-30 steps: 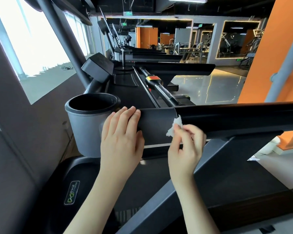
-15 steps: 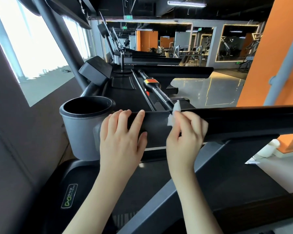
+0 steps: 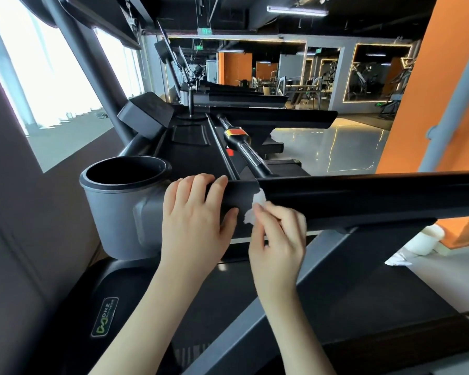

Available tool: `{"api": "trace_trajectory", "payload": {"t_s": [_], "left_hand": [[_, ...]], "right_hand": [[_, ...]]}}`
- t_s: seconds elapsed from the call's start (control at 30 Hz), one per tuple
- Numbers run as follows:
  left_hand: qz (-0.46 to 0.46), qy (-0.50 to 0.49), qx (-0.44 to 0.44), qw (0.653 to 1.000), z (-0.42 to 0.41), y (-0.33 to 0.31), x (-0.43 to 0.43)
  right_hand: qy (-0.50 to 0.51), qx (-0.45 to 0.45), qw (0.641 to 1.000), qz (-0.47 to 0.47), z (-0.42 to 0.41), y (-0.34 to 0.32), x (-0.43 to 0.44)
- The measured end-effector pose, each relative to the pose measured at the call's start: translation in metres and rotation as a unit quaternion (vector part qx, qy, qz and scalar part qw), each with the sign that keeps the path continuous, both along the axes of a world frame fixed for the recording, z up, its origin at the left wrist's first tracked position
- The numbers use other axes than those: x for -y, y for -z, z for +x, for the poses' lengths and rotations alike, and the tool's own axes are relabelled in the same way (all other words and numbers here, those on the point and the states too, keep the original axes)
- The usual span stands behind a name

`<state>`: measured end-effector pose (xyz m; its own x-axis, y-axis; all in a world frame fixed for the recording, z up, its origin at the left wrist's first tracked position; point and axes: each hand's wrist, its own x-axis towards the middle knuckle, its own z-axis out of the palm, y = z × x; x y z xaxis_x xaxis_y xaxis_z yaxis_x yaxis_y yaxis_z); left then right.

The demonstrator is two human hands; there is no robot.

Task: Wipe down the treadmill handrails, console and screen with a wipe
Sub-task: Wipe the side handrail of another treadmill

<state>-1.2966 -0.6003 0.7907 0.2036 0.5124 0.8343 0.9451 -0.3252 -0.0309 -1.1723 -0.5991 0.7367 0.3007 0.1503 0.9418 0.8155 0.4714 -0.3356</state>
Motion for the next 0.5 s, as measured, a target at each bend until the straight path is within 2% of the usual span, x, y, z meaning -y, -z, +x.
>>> {"api": "trace_trajectory", "payload": {"t_s": [0.07, 0.23, 0.37, 0.43, 0.5], "left_hand": [[0.0, -0.001, 0.001, 1.0, 0.001, 0.001, 0.001], [-0.008, -0.009, 0.011, 1.0, 0.003, 0.001, 0.002], [-0.007, -0.011, 0.027, 1.0, 0.007, 0.002, 0.003], [-0.003, -0.013, 0.031, 0.999, 0.008, 0.002, 0.003], [0.001, -0.018, 0.032, 0.999, 0.009, 0.002, 0.003]], "right_hand": [[-0.009, 0.005, 1.0, 0.006, 0.009, 0.001, -0.004], [0.003, -0.108, 0.994, 0.006, 0.021, 0.022, -0.005], [-0.064, -0.067, 0.996, -0.016, 0.003, 0.036, -0.001], [-0.071, -0.053, 0.996, -0.005, 0.011, 0.03, -0.004], [-0.057, -0.076, 0.995, 0.01, 0.023, 0.027, -0.007]]}}
